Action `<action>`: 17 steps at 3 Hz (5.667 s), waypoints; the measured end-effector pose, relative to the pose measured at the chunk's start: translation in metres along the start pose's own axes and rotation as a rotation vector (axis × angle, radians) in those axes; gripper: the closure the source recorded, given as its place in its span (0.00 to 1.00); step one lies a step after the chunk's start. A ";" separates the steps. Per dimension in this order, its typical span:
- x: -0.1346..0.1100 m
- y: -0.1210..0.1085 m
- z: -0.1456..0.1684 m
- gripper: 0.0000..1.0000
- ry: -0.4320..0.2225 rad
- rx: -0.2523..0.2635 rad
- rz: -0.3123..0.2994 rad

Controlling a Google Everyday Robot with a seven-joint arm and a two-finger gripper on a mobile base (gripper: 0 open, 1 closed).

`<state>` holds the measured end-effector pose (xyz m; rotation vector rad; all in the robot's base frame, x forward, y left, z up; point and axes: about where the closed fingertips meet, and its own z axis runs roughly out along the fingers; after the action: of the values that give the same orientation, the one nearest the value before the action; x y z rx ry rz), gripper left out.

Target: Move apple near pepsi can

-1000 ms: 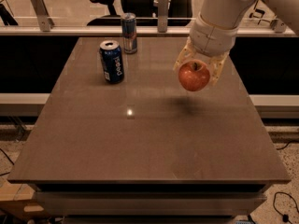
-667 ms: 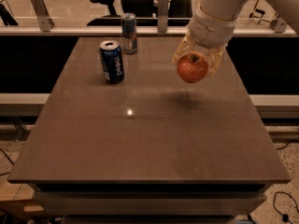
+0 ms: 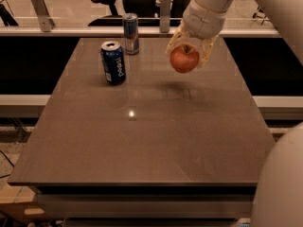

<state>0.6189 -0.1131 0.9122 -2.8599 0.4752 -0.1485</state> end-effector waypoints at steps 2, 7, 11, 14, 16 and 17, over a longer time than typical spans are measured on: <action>0.011 -0.039 0.018 1.00 -0.044 0.075 -0.094; -0.026 -0.102 0.075 1.00 -0.177 0.076 -0.188; -0.021 -0.107 0.094 0.35 -0.176 0.091 -0.177; -0.025 -0.104 0.097 0.00 -0.149 0.096 -0.138; -0.032 -0.099 0.098 0.41 -0.127 0.094 -0.116; -0.032 -0.100 0.100 0.64 -0.129 0.095 -0.116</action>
Offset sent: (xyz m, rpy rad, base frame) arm 0.0213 0.0538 -0.0053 0.0848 0.0399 0.1769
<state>0.6333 0.0110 0.8385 -2.7825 0.2694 -0.0067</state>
